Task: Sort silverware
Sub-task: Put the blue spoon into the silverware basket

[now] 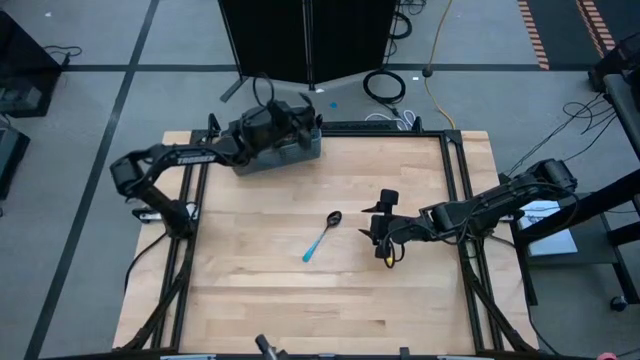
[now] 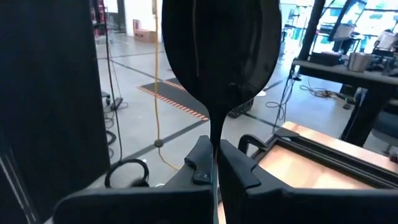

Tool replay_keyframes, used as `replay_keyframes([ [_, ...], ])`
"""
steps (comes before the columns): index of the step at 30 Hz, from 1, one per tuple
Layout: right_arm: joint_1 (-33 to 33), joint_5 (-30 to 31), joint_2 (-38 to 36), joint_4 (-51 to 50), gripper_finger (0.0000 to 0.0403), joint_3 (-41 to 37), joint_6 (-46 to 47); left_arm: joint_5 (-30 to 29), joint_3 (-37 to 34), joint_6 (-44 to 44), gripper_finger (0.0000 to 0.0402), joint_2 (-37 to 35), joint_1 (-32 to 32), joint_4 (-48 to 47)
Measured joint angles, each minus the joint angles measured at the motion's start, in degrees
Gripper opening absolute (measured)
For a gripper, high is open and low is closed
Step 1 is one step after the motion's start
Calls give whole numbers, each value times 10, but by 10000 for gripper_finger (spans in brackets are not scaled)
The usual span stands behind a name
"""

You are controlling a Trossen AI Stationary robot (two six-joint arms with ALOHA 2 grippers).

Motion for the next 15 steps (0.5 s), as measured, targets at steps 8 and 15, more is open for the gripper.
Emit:
replay_keyframes([
  [8,-11,0,0,-12,242,0,-6,52,14,12,1,26,29,-19],
  [15,-29,1,0,-29,242,0,-3,53,14,22,1,46,29,-65],
])
